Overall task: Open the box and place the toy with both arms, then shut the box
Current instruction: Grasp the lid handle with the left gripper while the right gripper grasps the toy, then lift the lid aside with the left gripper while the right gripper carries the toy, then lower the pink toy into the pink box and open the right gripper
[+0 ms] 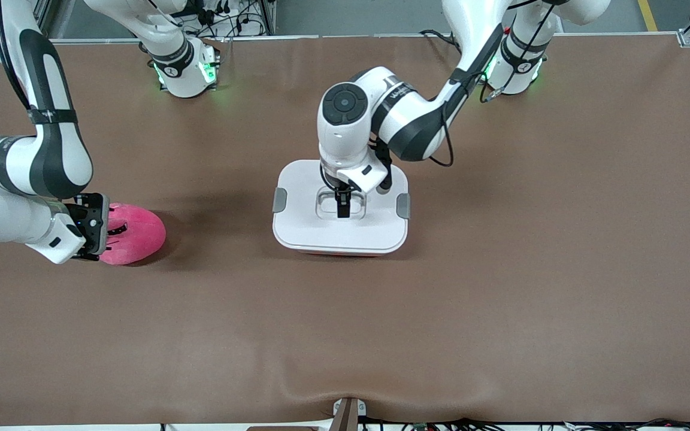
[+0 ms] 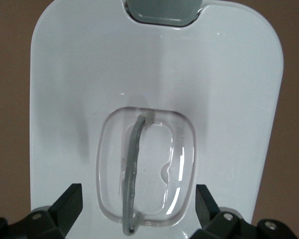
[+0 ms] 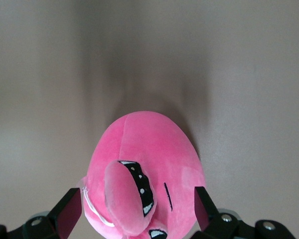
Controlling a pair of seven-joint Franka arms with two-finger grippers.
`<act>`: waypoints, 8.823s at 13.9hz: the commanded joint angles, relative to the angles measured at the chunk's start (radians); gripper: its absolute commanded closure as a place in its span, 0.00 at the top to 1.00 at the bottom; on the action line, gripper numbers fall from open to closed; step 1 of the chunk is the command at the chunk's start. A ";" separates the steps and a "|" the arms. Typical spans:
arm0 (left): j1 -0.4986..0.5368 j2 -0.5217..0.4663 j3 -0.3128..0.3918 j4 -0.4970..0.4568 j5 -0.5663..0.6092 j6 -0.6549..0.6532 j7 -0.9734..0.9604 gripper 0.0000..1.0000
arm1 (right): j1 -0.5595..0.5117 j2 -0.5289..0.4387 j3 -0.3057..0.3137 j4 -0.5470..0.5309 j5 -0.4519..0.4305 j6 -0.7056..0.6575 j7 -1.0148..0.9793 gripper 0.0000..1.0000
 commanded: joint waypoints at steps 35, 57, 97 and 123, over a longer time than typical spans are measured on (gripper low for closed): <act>-0.021 0.006 0.007 0.006 0.077 0.001 -0.075 0.00 | -0.026 -0.042 0.004 0.014 0.076 -0.094 0.097 0.00; 0.090 -0.152 0.008 0.004 0.079 -0.142 0.002 0.00 | 0.151 -0.165 0.011 0.117 0.364 -0.274 1.148 0.00; 0.554 -0.715 0.001 -0.761 0.043 0.208 0.660 0.00 | 0.550 0.128 0.008 0.200 0.659 0.076 2.062 0.00; 0.554 -0.717 0.001 -0.764 0.042 0.207 0.660 0.00 | 0.827 0.393 0.008 0.246 0.633 0.483 2.087 0.00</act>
